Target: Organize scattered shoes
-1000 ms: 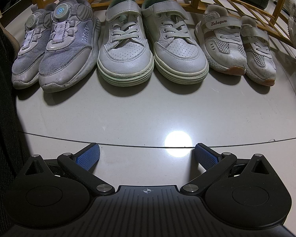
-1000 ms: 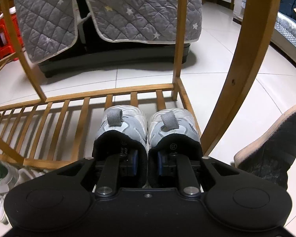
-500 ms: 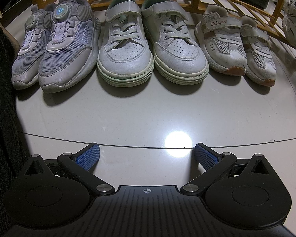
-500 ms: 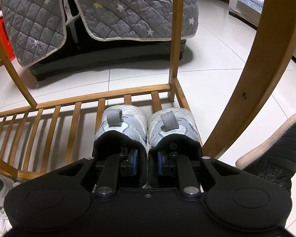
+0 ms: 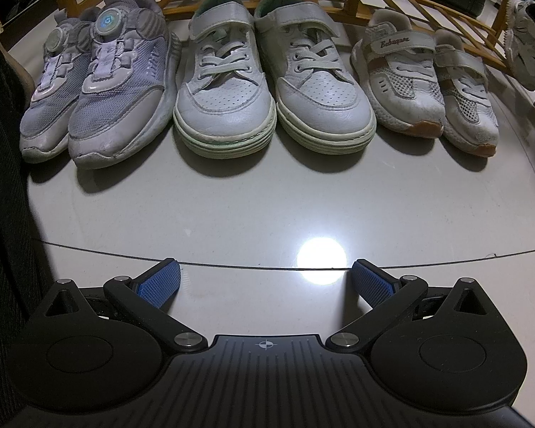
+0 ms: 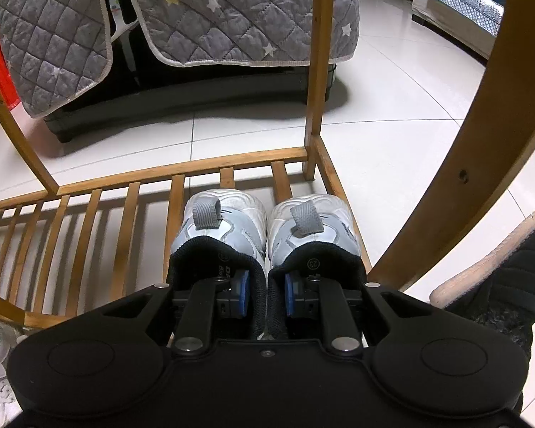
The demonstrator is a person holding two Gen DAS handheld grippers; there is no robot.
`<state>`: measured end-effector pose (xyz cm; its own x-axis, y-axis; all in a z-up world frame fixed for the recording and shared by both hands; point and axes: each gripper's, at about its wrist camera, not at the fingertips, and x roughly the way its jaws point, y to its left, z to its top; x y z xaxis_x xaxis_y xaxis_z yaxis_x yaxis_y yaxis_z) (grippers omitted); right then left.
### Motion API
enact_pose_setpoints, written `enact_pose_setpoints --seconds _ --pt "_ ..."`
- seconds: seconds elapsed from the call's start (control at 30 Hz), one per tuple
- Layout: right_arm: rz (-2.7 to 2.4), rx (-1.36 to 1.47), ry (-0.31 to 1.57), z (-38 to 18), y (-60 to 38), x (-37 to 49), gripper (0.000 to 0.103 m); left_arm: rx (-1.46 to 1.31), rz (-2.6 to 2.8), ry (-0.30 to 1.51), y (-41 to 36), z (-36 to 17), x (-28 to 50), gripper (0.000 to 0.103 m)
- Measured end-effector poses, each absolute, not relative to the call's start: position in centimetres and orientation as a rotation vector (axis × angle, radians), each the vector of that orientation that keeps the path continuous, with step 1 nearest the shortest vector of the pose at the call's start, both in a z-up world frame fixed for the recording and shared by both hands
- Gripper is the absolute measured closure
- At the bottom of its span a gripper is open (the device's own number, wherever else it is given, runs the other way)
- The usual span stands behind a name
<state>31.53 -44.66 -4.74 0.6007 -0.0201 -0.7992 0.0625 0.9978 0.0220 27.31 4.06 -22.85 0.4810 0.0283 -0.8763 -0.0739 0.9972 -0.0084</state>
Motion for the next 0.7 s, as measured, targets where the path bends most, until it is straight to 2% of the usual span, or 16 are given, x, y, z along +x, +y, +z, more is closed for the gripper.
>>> enact_pose_setpoints --seconds 0.23,0.37,0.47,0.6,0.7 --pt "-0.056 0.056 0.932 -5.1 -45.0 32.1 0.082 -0.023 -0.051 1.053 3.5 -23.0 29.0 0.0" --pt "-0.059 0.055 0.935 -5.2 -45.1 32.5 0.082 -0.012 -0.128 1.047 0.9 -19.0 19.4 0.0" --pt "-0.065 0.061 0.936 -5.4 -45.2 32.8 0.082 0.017 -0.188 1.036 -4.0 -17.0 10.3 0.0" --pt "-0.072 0.062 0.942 -5.6 -45.4 33.3 0.082 0.067 -0.258 1.022 -7.4 -16.3 5.2 0.0" --pt "-0.077 0.061 0.946 -5.7 -45.4 33.7 0.082 0.098 -0.287 1.023 -11.4 -16.8 5.0 0.0"
